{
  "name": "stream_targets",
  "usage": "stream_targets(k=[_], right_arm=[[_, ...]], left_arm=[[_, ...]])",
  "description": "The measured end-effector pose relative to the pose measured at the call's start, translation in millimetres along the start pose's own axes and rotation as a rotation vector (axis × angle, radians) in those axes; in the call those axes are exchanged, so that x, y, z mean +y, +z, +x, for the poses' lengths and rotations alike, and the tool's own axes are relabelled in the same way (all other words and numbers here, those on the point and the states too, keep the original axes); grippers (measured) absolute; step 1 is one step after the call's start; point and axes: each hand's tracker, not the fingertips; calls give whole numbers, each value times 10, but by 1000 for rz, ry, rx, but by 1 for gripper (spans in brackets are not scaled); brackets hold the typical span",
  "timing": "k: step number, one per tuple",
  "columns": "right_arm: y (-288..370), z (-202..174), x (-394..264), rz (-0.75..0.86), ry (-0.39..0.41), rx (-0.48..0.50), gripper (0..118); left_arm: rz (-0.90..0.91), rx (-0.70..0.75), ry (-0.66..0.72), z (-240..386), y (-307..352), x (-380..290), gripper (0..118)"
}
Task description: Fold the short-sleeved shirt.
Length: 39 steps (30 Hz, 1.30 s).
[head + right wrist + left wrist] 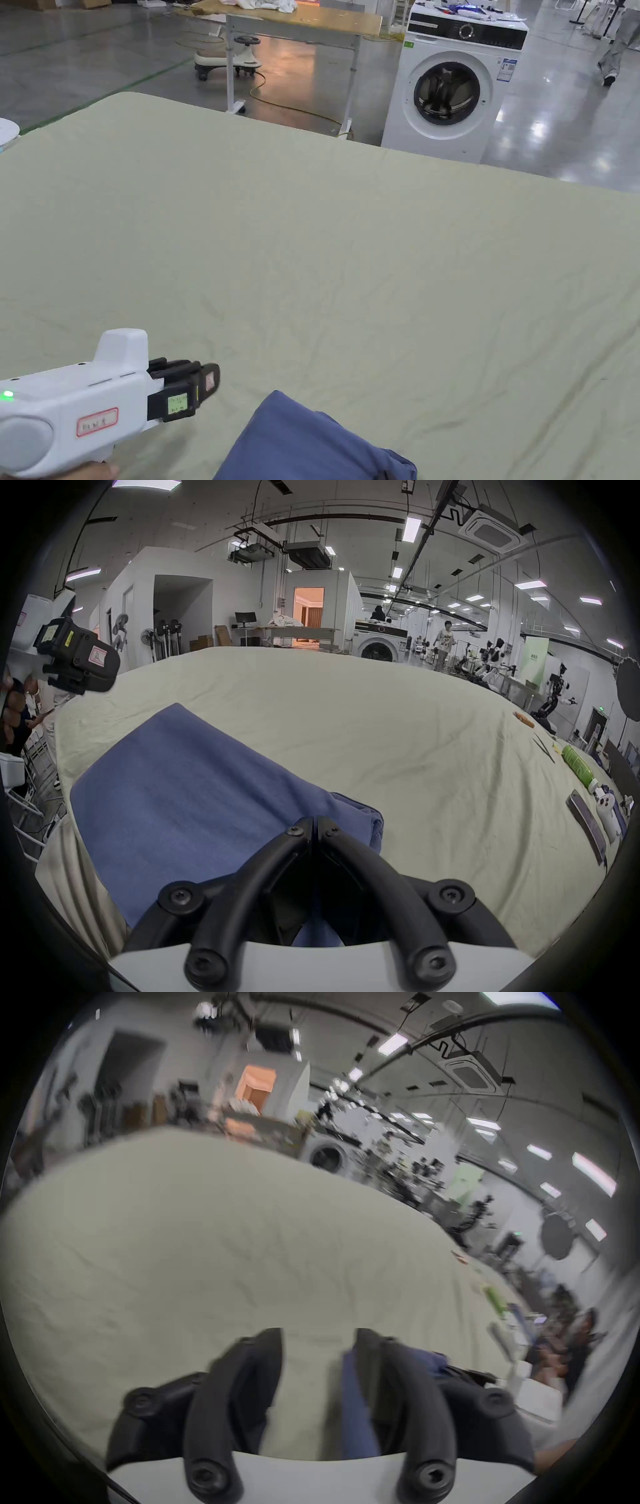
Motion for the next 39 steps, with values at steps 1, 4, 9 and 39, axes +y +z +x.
stream_targets(k=[1,4,9,39], right_arm=[[-3,5,-2,-2,0,1,1],[13,21,-6,-1,5,8,1],[33,42,9,-6,-9,17,1],[100,92,185,33,52,44,1]], left_arm=[[-44,-78,46,-67,-49,6,63],[-210,-318,197,-339,-316,18,83],[-396,-408,242,-578,-756,-99,85],[-332,-507,377,-105,-690,-475,17]])
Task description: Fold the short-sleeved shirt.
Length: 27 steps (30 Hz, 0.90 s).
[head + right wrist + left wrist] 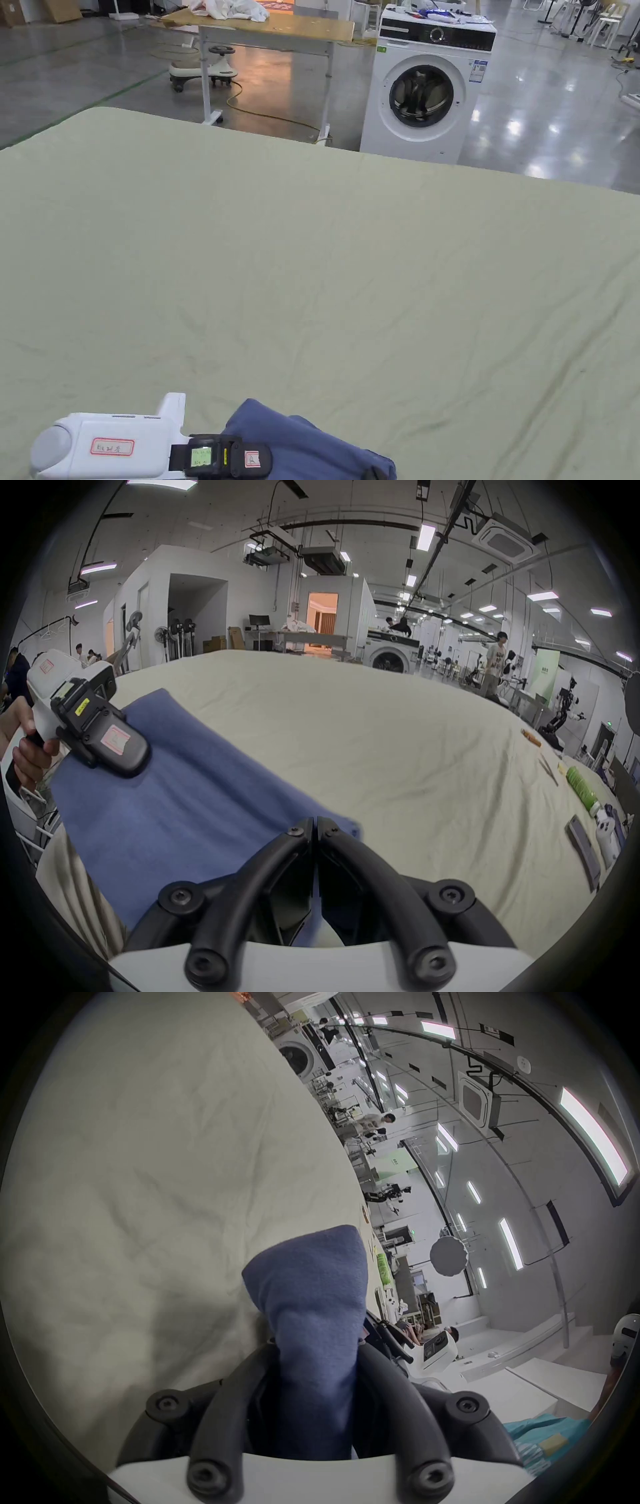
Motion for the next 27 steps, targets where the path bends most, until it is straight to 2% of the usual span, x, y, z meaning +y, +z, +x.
stream_targets(k=[2,8,14,21,22,27], right_arm=[[18,43,129,35,3,-12,1],[6,416,622,110,-68,-41,1],[40,877,926,162,-89,-117,1],[74,1328,964,167,-101,-214,1],[81,1371,957,163,-105,-221,1],[103,1503,869,141,-120,-247,1]], left_arm=[[33,17,-6,21,211,126,17],[113,74,-64,272,1011,528,17],[160,259,-92,167,1939,1095,17],[210,515,-31,-35,2876,1530,17],[206,560,-38,349,2715,1405,17],[214,740,-14,204,3085,1527,17]])
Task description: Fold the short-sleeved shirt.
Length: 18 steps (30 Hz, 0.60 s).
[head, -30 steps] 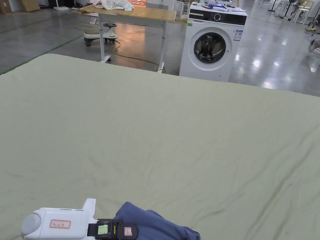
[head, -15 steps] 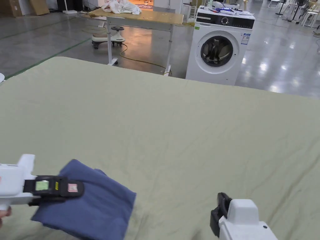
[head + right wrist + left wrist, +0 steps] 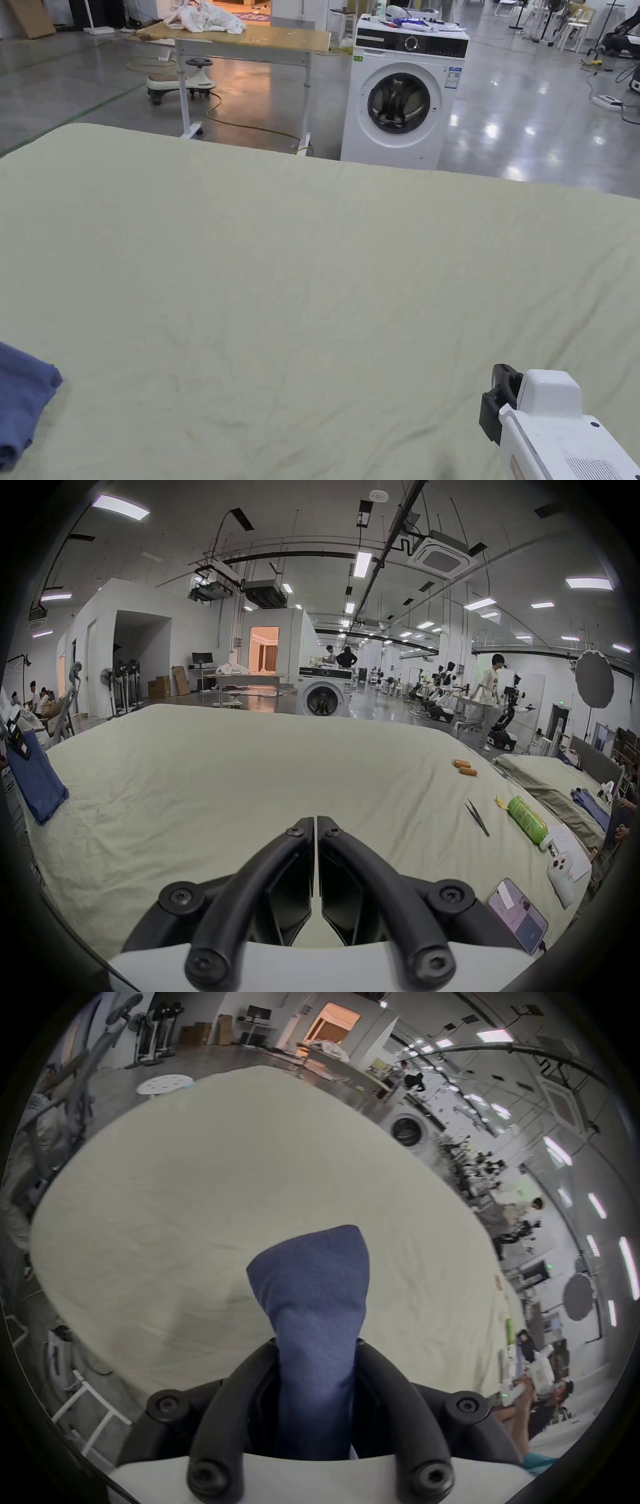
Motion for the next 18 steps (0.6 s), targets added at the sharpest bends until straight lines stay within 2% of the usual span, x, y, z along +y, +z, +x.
stream_targets(k=[4,8,10,13,14,18], right_arm=[[-5,-1,-47,-23,1,-9,1],[-20,-4,-80,-42,-25,12,1],[-32,-29,-89,-44,-18,13,1],[-54,-46,-83,-46,-17,20,1],[-61,-50,-78,-45,-18,24,1],[-100,-68,-53,-42,-14,31,1]], left_arm=[[-64,167,-17,-275,-147,104,17],[-57,189,2,-472,-301,100,18],[-44,249,-26,-496,-355,64,21],[-21,376,-55,-534,-383,30,54],[-23,412,-54,-543,-376,28,60],[98,525,-69,-537,-254,-15,60]])
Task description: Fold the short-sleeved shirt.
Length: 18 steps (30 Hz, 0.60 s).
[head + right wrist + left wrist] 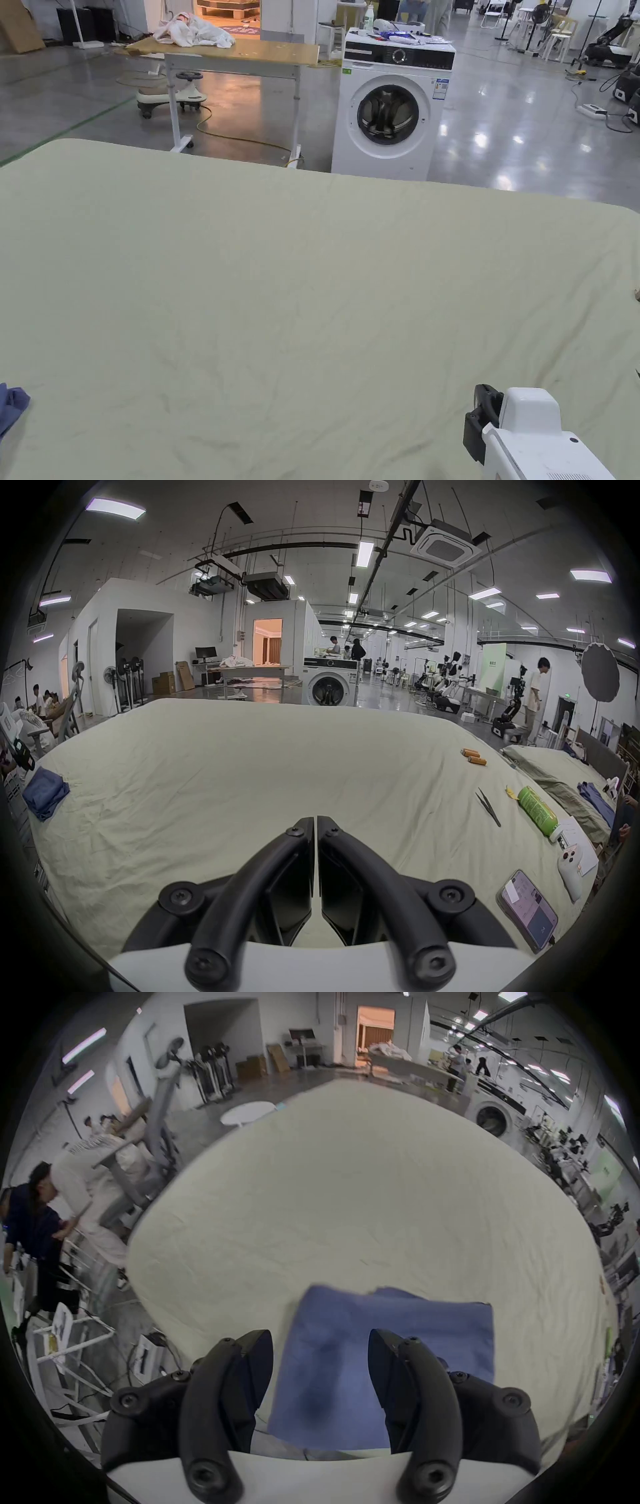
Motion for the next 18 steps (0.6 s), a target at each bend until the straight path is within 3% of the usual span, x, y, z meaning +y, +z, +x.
stream_targets(k=[3,6,7,9,13,18], right_arm=[[-13,-19,10,1,2,5,1],[-17,-59,9,5,0,11,1],[-16,-72,6,5,0,15,1],[-15,-99,-5,4,1,19,1],[-3,-121,-27,3,-7,26,1],[43,-133,-39,9,-18,20,1]], left_arm=[[87,26,-26,81,140,-66,60],[243,-66,-49,280,265,-238,55],[278,-84,-59,390,294,-317,49],[374,-100,-98,707,457,-521,23],[491,-126,-177,1278,552,-908,1],[591,-171,-176,1887,601,-1285,0]])
